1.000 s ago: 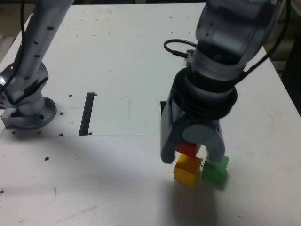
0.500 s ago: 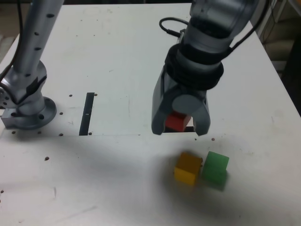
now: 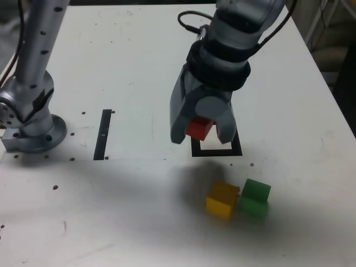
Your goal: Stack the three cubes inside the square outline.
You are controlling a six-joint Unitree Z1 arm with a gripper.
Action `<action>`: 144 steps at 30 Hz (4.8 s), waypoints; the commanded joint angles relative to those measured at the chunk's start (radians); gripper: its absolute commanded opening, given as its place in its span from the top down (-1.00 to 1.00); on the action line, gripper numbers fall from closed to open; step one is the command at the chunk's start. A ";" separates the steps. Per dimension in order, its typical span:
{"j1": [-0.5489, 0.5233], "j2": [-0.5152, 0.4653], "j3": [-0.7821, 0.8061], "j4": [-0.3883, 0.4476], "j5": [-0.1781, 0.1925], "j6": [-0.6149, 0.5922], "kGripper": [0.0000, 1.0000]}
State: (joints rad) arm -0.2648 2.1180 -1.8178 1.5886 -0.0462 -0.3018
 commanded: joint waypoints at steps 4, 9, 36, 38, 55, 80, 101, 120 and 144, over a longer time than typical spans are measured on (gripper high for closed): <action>0.049 -0.002 0.015 -0.016 -0.013 -0.024 0.01; 0.093 0.018 0.015 -0.043 -0.042 -0.053 0.01; 0.200 0.110 0.011 -0.137 -0.097 -0.061 -0.04; 0.204 0.113 0.017 -0.141 -0.098 -0.057 -0.06; 0.230 0.137 0.058 -0.188 -0.101 -0.029 -0.08; 0.228 0.009 0.185 -0.282 -0.030 -0.004 -0.99; 0.029 -0.105 0.140 -0.204 0.045 -0.022 -0.99; -0.170 -0.096 0.116 -0.193 0.026 -0.026 -0.99; -0.267 -0.073 0.100 -0.192 0.029 0.150 -0.99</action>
State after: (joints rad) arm -0.5259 2.0438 -1.7134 1.3945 -0.0256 -0.1561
